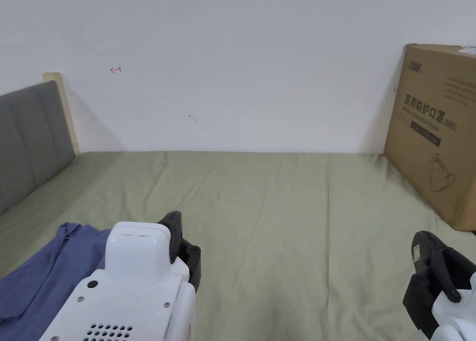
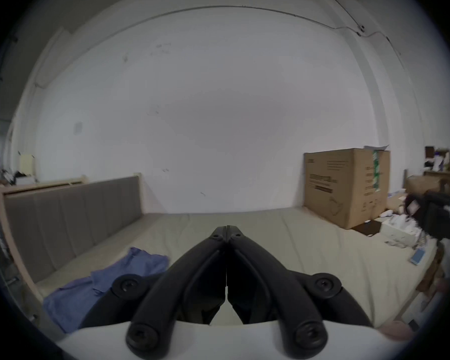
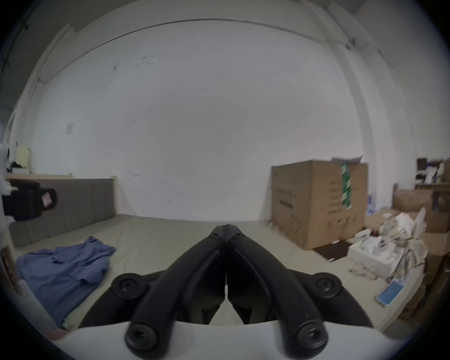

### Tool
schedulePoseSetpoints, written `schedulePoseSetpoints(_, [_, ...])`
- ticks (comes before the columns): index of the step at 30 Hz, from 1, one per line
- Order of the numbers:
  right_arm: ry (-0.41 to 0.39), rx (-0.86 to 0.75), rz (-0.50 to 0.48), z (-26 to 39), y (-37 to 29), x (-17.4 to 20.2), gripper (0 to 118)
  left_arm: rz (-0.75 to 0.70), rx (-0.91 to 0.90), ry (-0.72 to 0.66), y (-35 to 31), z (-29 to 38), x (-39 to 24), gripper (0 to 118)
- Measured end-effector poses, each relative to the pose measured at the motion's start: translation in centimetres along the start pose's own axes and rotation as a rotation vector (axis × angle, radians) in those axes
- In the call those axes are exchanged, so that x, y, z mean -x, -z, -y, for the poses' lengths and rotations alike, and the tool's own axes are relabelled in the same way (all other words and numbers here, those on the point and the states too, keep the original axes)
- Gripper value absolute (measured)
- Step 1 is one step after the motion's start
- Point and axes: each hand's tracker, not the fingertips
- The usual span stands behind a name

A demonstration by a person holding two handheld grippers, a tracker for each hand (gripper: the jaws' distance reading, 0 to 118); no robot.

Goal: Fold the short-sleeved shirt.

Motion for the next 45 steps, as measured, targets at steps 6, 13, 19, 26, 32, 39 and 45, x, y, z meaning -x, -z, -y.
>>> schedulePoseSetpoints(6, [-0.017, 0.025, 0.075, 0.9, 0.3, -1.0, 0, -0.032, -0.007, 0.045, -0.6, 0.4, 0.1, 0])
schedulePoseSetpoints(13, [0.010, 0.095, -0.171, 1.3, 2.6, 6.1, 0, -0.226, 0.022, 0.115, -4.9, 1.2, 7.5, 0])
schedulePoseSetpoints(19, [-0.028, 0.120, -0.366, 1.5, 3.9, 14.1, 0, -0.471, 0.103, 0.074, -10.1, 2.0, 15.0, 0])
schedulePoseSetpoints(26, [-0.055, 0.111, -0.449, 0.9, 4.4, 15.9, 0, -0.525, 0.130, 0.054, -9.3, 2.0, 17.1, 0])
schedulePoseSetpoints(32, [-0.074, 0.211, -0.375, 2.2, 5.1, 12.9, 0, -0.222, 0.540, -0.075, 4.3, 2.4, 25.0, 0])
schedulePoseSetpoints(39, [-0.021, 0.402, -0.247, 5.8, 7.0, 8.6, 0, -0.135, 1.019, -0.351, 17.8, 14.6, 33.1, 95])
schedulePoseSetpoints(45, [-0.018, 0.520, -0.228, 7.9, 8.6, 7.2, 0, -0.249, 1.253, -0.078, 22.4, 22.8, 33.6, 97])
